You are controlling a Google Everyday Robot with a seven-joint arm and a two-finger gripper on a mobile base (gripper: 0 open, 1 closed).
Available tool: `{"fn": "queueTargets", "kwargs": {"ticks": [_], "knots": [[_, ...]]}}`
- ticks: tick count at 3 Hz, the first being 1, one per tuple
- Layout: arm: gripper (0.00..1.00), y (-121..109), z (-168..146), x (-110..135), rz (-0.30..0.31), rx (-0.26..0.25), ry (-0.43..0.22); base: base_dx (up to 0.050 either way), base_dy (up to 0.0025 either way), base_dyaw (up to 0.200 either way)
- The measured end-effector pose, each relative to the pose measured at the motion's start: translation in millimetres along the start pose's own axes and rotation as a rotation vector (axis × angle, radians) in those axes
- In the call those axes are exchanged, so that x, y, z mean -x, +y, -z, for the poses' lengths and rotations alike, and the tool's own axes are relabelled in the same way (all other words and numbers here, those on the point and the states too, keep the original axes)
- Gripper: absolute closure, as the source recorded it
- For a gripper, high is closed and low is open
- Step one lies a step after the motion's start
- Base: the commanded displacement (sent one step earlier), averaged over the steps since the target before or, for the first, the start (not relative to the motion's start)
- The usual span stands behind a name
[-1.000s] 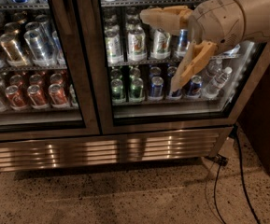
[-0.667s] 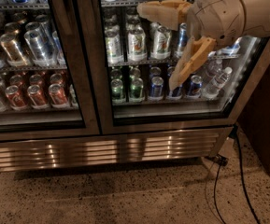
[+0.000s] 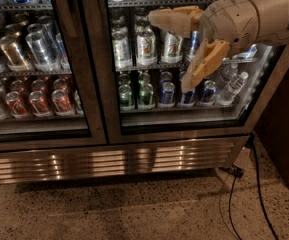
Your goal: Open left fridge door
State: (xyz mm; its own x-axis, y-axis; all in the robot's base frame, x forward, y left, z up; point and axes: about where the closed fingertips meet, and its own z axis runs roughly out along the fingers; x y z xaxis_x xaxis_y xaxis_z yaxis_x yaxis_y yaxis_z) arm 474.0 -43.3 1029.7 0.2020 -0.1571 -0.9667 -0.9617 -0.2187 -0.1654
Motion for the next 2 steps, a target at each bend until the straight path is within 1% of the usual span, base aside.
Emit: {"fn": "queueTargets", "kwargs": {"ticks": [1,2], "knots": [[0.0,-6.9,1.6,-4.7,-0.095,-0.004,-0.041,0.0,0.0,0.0],[0.0,-10.8,2.5,-7.2,-0.147,-0.006,-0.063,0.0,0.0,0.0]]}}
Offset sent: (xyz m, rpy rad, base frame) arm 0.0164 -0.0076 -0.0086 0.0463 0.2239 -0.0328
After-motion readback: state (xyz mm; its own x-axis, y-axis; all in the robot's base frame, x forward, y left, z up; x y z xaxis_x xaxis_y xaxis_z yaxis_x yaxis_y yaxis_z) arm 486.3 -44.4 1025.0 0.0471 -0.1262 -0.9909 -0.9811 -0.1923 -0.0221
